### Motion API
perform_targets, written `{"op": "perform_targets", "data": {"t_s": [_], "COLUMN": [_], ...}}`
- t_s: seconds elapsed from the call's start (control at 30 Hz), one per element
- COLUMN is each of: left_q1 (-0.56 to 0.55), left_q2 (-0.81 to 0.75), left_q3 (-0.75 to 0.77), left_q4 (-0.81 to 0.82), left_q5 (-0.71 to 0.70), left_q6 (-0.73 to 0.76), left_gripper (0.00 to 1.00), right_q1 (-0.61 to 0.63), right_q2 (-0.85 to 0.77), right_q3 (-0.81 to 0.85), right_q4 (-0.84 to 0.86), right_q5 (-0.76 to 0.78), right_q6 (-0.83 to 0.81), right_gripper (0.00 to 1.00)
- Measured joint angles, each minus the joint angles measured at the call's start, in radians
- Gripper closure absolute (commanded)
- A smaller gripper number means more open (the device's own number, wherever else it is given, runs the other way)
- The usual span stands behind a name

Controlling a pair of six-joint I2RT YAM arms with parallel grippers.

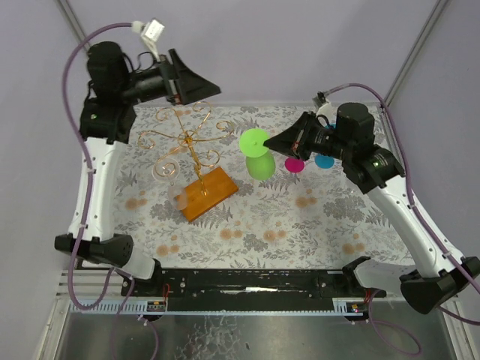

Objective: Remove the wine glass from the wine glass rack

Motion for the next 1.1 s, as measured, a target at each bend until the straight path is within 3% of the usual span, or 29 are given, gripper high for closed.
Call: {"op": "perform_targets", "data": {"t_s": [0.17,0.43,0.77,0.87,1.0,1.1], "left_q1": [-0.214,-0.399,-0.475,-0.489,-0.498,-0.502], "left_q2": [0.101,0.120,0.120,0.120,0.120,0.120], "left_q3": [0.050,-0.042,-0.182,-0.196,-0.210,-0.231], "left_q4": [0.042,0.117,0.150,0.152,0.189,0.220], "left_q5": [-0.006,-0.016,-0.017,-0.016,0.000,0.011], "left_q6": [-0.083,-0.167,-0.200,-0.207,-0.246,-0.285], "left_gripper": [0.01,0.04,0.04,0.11,0.27,0.31], "right_q1": [-0.003,-0.004,-0.004,-0.004,-0.004,-0.004], "right_q2": [-0.097,-0.275,-0.371,-0.373,-0.370,-0.367], "right_q3": [-0.036,-0.150,-0.182,-0.190,-0.220,-0.243], "right_q4": [-0.004,-0.005,-0.004,0.002,0.011,0.028], "right_q5": [0.089,0.211,0.305,0.313,0.314,0.312], "right_q6": [-0.038,-0.065,-0.083,-0.083,-0.083,-0.082], "right_gripper": [1.00,1.00,1.00,1.00,1.00,1.00]}}
